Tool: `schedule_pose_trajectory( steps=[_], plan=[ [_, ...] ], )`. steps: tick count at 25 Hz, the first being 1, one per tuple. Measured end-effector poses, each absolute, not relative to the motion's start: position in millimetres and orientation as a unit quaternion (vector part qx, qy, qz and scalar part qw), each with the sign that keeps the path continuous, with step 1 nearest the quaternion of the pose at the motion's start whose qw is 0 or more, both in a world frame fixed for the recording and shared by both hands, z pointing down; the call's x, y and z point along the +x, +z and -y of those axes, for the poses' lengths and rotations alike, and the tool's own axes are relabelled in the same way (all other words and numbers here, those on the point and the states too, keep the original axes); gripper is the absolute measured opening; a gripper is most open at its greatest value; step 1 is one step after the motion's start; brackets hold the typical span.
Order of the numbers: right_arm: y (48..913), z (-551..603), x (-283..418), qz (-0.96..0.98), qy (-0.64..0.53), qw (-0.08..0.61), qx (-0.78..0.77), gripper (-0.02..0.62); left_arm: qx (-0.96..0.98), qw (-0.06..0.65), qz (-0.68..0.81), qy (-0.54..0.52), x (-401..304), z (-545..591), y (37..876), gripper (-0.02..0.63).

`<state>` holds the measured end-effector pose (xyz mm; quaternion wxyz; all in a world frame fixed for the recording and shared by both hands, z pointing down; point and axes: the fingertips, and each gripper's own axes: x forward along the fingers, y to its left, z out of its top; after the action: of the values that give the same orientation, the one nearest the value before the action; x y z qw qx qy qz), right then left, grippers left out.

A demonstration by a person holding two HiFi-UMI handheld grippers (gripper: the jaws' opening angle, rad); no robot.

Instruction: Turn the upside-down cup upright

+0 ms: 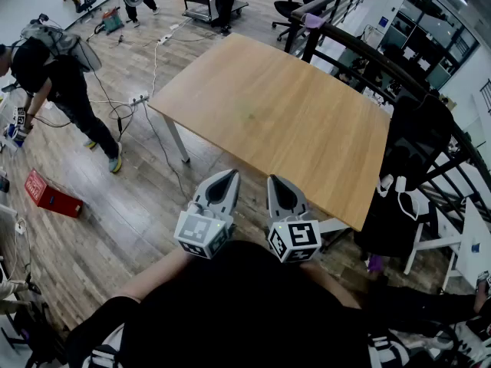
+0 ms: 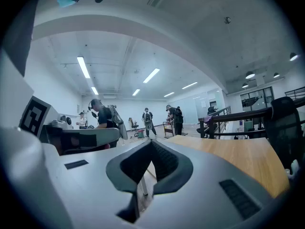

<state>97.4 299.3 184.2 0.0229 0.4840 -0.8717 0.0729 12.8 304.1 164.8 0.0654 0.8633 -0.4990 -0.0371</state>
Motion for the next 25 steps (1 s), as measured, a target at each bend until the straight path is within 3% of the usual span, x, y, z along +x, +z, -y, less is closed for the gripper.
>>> schedule_pose_trajectory(
  steps=[12,25],
  plan=[
    [187.8,-302.4,95.3,0.866,0.078,0.024,0.494,0.012,0.865,0.049,0.498,-0.032,6.4,-310.8,163.1,0.008],
    [233.4,-269.7,42.9,0.856,0.113,0.051,0.502,0.012,0.846,0.060,0.528,-0.040,-80.5,-273.8,193.1,0.008]
  ],
)
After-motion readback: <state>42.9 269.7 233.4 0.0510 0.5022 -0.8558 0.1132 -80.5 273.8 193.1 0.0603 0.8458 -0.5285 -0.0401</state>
